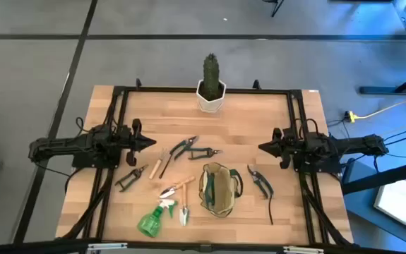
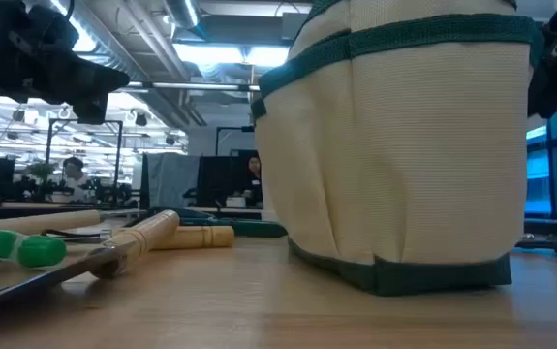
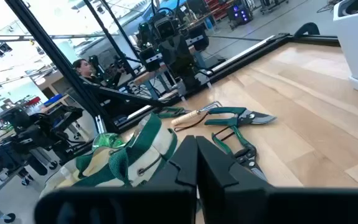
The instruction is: Pick & Place Garden tools in Gardening bag
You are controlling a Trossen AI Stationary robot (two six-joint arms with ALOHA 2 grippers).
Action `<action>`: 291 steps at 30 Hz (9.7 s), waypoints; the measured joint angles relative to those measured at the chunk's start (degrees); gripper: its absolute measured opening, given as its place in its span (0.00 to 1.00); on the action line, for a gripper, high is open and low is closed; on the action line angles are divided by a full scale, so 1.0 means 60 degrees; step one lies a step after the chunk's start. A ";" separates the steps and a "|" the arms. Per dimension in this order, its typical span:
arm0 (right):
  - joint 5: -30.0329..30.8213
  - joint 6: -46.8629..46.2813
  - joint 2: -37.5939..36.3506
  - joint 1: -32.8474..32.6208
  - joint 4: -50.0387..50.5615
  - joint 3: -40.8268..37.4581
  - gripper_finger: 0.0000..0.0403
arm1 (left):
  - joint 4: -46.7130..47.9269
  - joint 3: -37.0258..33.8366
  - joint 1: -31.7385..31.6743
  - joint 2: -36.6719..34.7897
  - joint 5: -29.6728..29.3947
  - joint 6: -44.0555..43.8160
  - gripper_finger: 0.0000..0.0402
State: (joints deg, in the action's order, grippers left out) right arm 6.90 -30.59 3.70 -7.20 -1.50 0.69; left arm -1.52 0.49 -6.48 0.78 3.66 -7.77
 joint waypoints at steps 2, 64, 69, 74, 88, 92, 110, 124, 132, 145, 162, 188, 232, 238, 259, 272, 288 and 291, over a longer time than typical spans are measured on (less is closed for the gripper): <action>0.0000 -0.0002 0.0000 -0.0004 0.0000 0.0000 0.00 | -0.0003 0.0002 -0.0004 0.0002 0.0002 -0.0001 0.00; 0.1615 -0.2049 0.0001 0.0000 -0.2376 0.0000 0.00 | -0.0076 0.0000 0.0000 0.0004 -0.0064 0.0418 0.00; 0.2365 -0.1528 0.0000 0.0000 -0.4531 0.0000 0.00 | -0.1991 0.0000 0.0000 0.0004 -0.0426 -0.0006 0.00; 0.3392 -0.1205 0.0000 0.0000 -0.5789 0.0000 0.00 | -0.4920 0.0000 0.0000 0.0043 -0.1279 -0.2374 0.00; 0.2992 -0.2079 0.0024 0.0000 -0.6380 0.0172 0.02 | -0.7243 0.0999 0.0000 0.0522 -0.2303 -0.6257 0.00; 0.2739 -0.1971 0.0364 -0.0004 -0.5531 0.0930 0.09 | -0.6624 0.1766 0.0000 0.1203 -0.1498 -0.6033 0.00; -0.1837 -0.5754 0.6745 -0.0704 0.6672 0.8022 0.52 | -0.5857 0.2685 0.0000 0.3665 -0.0153 -0.6426 0.00; -0.0565 -0.8892 1.0577 -0.5014 0.9655 0.8677 0.44 | -0.5828 0.2696 0.0000 0.3687 0.0510 -0.6834 0.00; -0.0885 -0.9822 1.1878 -0.5184 1.0698 0.8616 0.44 | -0.5733 0.2696 0.0000 0.3708 0.0568 -0.6776 0.00; -0.1223 -1.1340 1.2203 -0.5147 0.8389 0.6723 0.44 | -0.5706 0.2696 0.0000 0.3712 0.0723 -0.7166 0.00; -0.0870 -1.0654 1.2430 -0.4958 0.8258 0.6710 0.44 | -0.5707 0.2696 0.0000 0.3712 0.0991 -0.7257 0.00; -0.1010 -1.1058 1.4076 -0.4916 0.7243 0.6746 0.38 | -0.5700 0.2696 0.0000 0.3712 0.0806 -0.7257 0.00; 0.1348 -1.0840 1.1343 -0.3138 1.3159 1.2387 0.12 | -0.4660 0.2696 0.0473 0.4229 -0.0261 -0.7464 0.00; 0.1169 -0.9874 1.2161 -0.2923 1.3159 1.3383 0.12 | -0.4418 0.2764 0.1927 0.5577 -0.1518 -0.8113 0.00; 0.2817 -0.8944 1.4776 -0.3876 1.1815 1.6389 0.12 | -0.4280 0.5431 0.6050 0.9180 -0.8491 -0.7515 0.00; 0.6067 -0.9960 1.6631 -0.4021 0.9307 1.6389 0.12 | -0.4193 0.5431 0.6838 0.8950 -0.6669 -0.6747 0.00; 0.4740 -1.1778 1.9032 -0.4084 1.5090 2.2039 0.12 | -0.3963 0.5431 0.7858 0.8921 -0.6439 -0.6644 0.00; 0.4331 -1.1728 1.9333 -0.4051 1.5266 2.2064 0.12 | -0.3923 0.5431 0.7887 0.8921 -0.6447 -0.6572 0.00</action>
State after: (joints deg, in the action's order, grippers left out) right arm 32.88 -100.96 119.70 -31.51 90.10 133.07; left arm -25.06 33.08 40.84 54.30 -35.02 -47.20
